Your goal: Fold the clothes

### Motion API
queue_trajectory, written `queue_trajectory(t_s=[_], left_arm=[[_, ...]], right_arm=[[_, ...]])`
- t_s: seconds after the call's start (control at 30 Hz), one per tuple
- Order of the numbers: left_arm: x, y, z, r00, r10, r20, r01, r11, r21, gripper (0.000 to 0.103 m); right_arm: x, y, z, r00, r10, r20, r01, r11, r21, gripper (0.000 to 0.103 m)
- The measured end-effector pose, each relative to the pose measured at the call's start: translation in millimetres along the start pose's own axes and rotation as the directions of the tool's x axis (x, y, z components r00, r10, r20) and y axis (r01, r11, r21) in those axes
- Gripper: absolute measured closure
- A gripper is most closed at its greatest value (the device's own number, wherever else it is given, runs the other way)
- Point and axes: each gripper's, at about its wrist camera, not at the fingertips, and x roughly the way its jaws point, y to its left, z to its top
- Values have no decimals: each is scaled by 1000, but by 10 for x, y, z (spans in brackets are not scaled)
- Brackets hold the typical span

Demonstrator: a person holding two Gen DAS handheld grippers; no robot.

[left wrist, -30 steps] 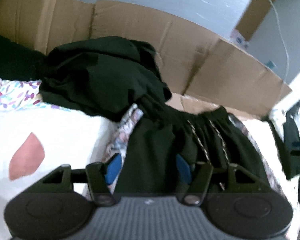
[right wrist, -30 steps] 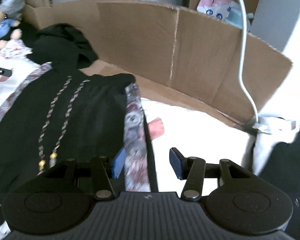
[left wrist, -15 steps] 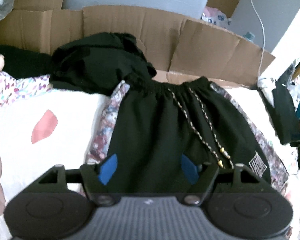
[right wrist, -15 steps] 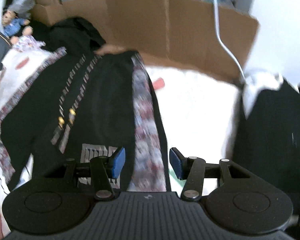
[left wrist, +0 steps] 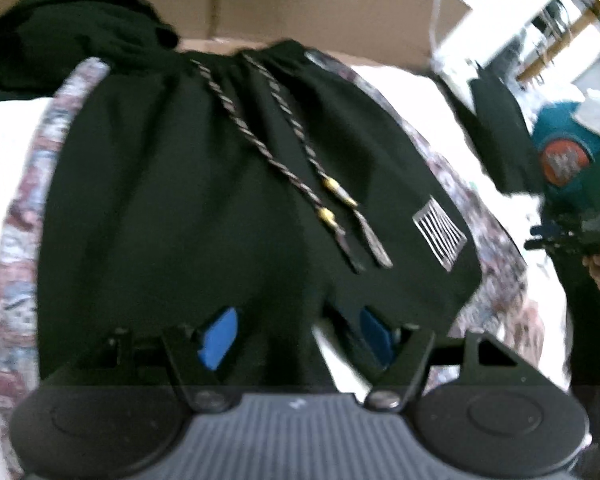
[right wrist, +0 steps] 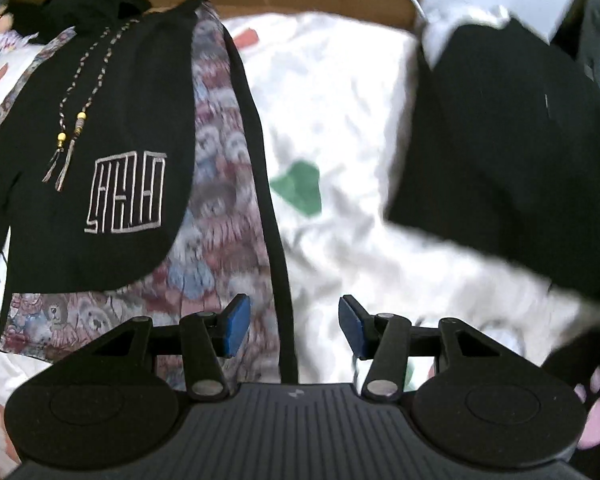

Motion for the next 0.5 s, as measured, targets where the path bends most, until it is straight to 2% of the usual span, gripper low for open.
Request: queue_trajectory(t_s=[0.13,0.23,0.33,0.5], left_arm=[[205,-273,-102,996,-57,-65,59,998,37,31],[371,-470,-235,987,-97,-127,106,992,69,30],[537,-638,-365,976,-105,-193,126,987,100,30],[725,-828,-503,961,-101,-259,140,981,138,30]], right_arm=[[54,-3,-135,1000,-5,-26,5,1000,-1,49],[81,-12,-210,1000,18,-24,-18,1000,-5,50],[152,-15,-259,999,22,-35,-22,1000,0,50],[264,-33,-350,999,30,-32,-28,998,54,51]])
